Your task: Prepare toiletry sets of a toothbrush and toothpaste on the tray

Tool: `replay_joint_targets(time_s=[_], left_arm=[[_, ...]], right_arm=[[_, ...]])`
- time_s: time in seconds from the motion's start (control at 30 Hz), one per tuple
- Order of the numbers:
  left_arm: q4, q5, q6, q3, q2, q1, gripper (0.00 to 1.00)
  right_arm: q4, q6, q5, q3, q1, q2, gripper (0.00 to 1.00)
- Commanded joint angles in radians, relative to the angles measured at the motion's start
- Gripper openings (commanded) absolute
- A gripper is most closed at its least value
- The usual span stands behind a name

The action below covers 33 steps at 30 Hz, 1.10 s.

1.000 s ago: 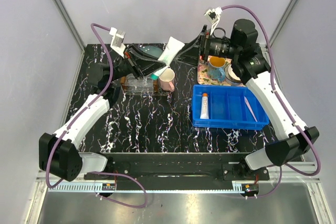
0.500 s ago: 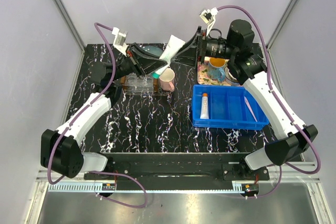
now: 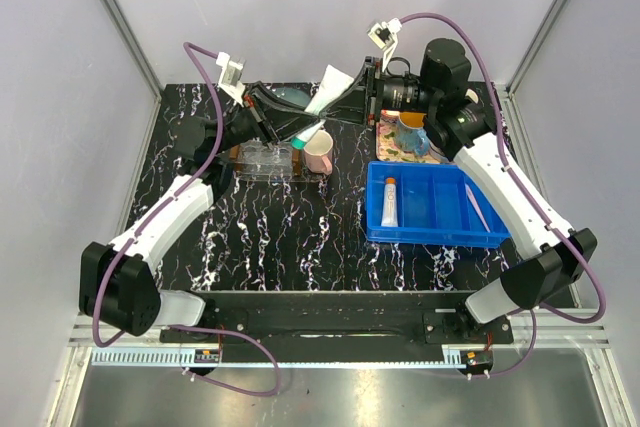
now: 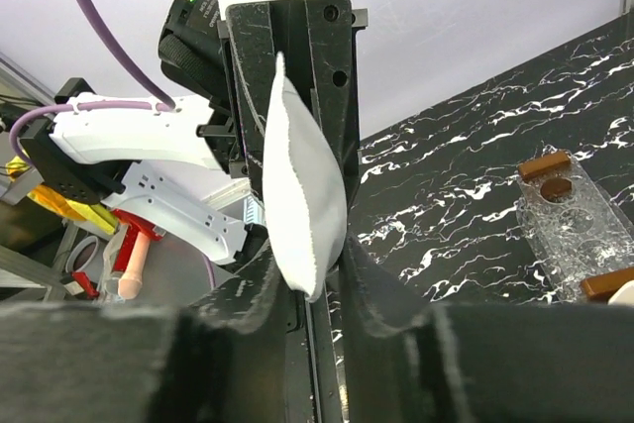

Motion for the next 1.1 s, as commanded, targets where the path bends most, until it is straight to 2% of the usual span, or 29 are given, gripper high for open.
replay_joint_targets(time_s=[0.0, 0.03, 0.07, 0.1, 0.17, 0.2, 0.23, 0.3, 0.33, 0.47, 0.73, 1.07], left_arm=[[0.093, -0.033, -0.015, 0.014, -0.004, -0.004, 0.0], [0.092, -0.03, -0.011, 0.012, -0.006, -0.004, 0.0], [0.074, -0.03, 0.008, 0.011, -0.006, -0.004, 0.03], [0.063, -0.027, 0.018, 0.005, -0.012, -0.005, 0.12], [0.022, -0.02, 0.066, 0.0, -0.015, -0.005, 0.23], [0.002, -0.001, 0.089, 0.001, -0.021, -0.005, 0.33], [-0.023, 0.009, 0.116, 0.003, -0.027, -0.007, 0.46], [-0.12, 0.037, 0.224, 0.014, -0.039, -0.005, 0.59], [-0.159, 0.043, 0.265, 0.017, -0.056, -0.004, 0.69], [-0.386, 0.075, 0.477, 0.063, -0.089, -0.004, 0.84], [-0.736, 0.134, 0.73, 0.241, -0.076, -0.004, 0.93], [-1.003, 0.215, 0.943, 0.386, -0.003, -0.051, 0.93]], right_arm=[[0.034, 0.0, -0.016, 0.016, 0.012, 0.002, 0.22], [0.026, -0.003, -0.016, 0.022, 0.012, 0.002, 0.19], [0.021, -0.007, -0.009, 0.025, 0.014, 0.0, 0.11], [0.011, -0.014, -0.004, 0.031, 0.012, 0.0, 0.07], [-0.04, -0.05, 0.016, 0.051, 0.012, 0.0, 0.02], [-0.061, -0.066, 0.023, 0.057, 0.014, -0.001, 0.0], [-0.102, -0.102, 0.031, 0.069, 0.012, -0.006, 0.0], [-0.143, -0.136, 0.048, 0.079, 0.012, -0.012, 0.0], [-0.184, -0.173, 0.054, 0.083, 0.012, -0.02, 0.0], [-0.278, -0.267, 0.071, 0.07, 0.012, -0.043, 0.0], [-0.397, -0.466, 0.068, -0.044, 0.035, -0.127, 0.0], [-0.468, -0.577, 0.118, -0.099, 0.092, -0.139, 0.0]])
